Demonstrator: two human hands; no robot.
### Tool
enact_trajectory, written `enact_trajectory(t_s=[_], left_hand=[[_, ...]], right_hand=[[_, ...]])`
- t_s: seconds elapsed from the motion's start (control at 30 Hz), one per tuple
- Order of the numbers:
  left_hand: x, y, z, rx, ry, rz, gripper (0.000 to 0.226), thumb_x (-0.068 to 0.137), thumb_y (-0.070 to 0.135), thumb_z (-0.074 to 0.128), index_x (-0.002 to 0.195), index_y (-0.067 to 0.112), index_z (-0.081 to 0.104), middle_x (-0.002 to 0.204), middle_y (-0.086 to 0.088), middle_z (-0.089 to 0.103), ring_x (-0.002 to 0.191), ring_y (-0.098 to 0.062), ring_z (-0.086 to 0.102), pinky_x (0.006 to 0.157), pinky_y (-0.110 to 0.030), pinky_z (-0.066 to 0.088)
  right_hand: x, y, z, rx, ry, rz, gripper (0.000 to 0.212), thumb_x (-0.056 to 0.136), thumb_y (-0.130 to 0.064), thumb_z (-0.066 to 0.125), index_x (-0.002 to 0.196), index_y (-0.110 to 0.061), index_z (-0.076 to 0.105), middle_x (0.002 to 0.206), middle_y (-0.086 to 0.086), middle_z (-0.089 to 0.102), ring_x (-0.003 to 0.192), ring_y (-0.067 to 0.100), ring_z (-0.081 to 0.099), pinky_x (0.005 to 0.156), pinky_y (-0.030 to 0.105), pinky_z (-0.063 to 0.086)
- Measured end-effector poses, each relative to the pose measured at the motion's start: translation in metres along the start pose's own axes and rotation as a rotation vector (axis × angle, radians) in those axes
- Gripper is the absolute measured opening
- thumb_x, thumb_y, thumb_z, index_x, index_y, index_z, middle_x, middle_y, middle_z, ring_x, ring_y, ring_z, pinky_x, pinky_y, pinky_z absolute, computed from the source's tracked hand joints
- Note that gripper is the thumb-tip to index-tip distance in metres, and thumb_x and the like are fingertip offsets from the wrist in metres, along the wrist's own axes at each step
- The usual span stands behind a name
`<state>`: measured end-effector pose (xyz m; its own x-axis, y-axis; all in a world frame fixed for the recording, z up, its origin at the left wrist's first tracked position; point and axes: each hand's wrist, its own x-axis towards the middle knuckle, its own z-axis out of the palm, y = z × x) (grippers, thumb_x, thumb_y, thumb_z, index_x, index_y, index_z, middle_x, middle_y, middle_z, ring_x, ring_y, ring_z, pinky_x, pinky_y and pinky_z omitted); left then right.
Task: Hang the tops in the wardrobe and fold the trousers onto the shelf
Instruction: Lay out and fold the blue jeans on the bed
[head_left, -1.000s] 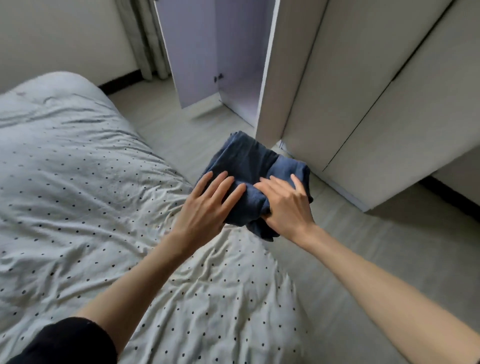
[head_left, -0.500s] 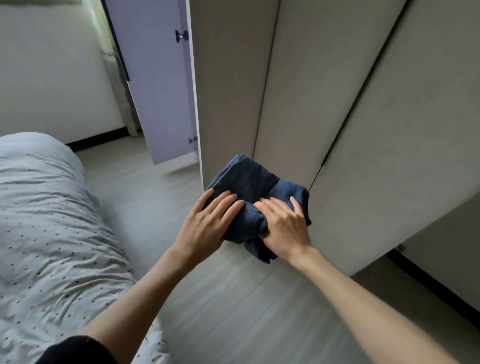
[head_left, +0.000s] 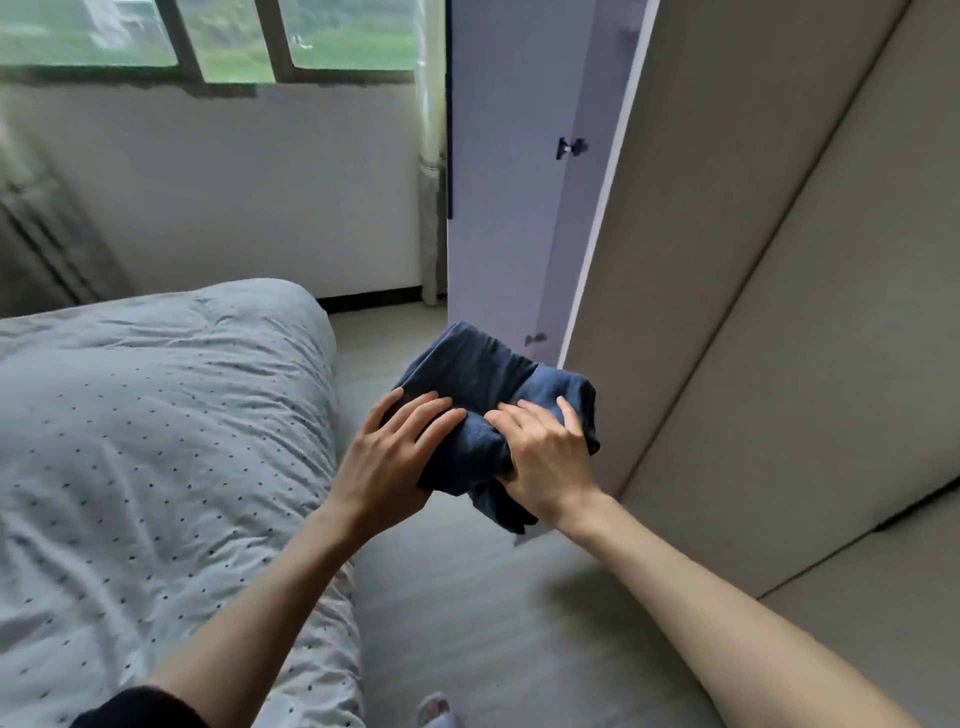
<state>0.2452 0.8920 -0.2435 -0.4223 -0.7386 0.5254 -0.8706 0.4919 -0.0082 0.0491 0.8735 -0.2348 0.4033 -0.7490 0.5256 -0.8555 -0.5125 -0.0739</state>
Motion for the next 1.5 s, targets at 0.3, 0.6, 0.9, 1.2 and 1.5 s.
enact_trajectory(t_s=[0.3,0.6,0.9,1.2,1.5], left_hand=[[0.072,-0.161,0.044,0.059,-0.041,-0.122,0.063,0.062,0.012,0.082,0.121,0.008,0.062,0.123,-0.011,0.062,0.116,-0.028,0.058,0.103,-0.048,0.041],[0.218,-0.288,0.133,0.067,-0.025,-0.047,0.066,0.059,0.013,0.083,0.121,0.008,0.062,0.122,-0.011,0.063,0.115,-0.027,0.059,0.103,-0.049,0.041],[0.403,-0.376,0.197,0.039,0.025,0.090,0.067,0.057,0.015,0.083,0.121,0.010,0.061,0.122,-0.008,0.063,0.114,-0.024,0.060,0.103,-0.046,0.039],[0.599,-0.426,0.240,-0.071,0.180,0.397,0.065,0.060,0.018,0.080,0.122,0.011,0.060,0.123,-0.006,0.063,0.116,-0.023,0.059,0.103,-0.045,0.041],[0.777,-0.389,0.225,-0.238,0.401,0.640,0.071,0.058,0.012,0.082,0.125,0.008,0.059,0.126,-0.009,0.061,0.119,-0.026,0.056,0.104,-0.049,0.039]], right_hand=[[0.177,0.004,0.114,0.097,-0.273,-0.064,0.049,0.081,-0.028,0.064,0.128,-0.018,0.055,0.129,0.000,0.059,0.124,0.022,0.050,0.112,0.052,0.017],[0.340,0.088,0.200,0.031,-0.293,-0.002,0.050,0.085,-0.031,0.058,0.133,-0.023,0.048,0.133,-0.005,0.055,0.127,0.018,0.046,0.113,0.049,0.015],[0.492,0.194,0.236,-0.044,-0.258,0.148,0.051,0.086,-0.030,0.058,0.135,-0.027,0.045,0.135,-0.008,0.053,0.128,0.014,0.045,0.115,0.046,0.016],[0.602,0.293,0.215,-0.197,-0.097,0.401,0.051,0.084,-0.024,0.062,0.133,-0.025,0.049,0.132,-0.010,0.055,0.128,0.013,0.045,0.114,0.044,0.016],[0.667,0.369,0.118,-0.560,0.094,0.622,0.060,0.079,-0.010,0.061,0.135,-0.023,0.048,0.138,-0.006,0.051,0.133,0.016,0.040,0.115,0.044,0.013]])
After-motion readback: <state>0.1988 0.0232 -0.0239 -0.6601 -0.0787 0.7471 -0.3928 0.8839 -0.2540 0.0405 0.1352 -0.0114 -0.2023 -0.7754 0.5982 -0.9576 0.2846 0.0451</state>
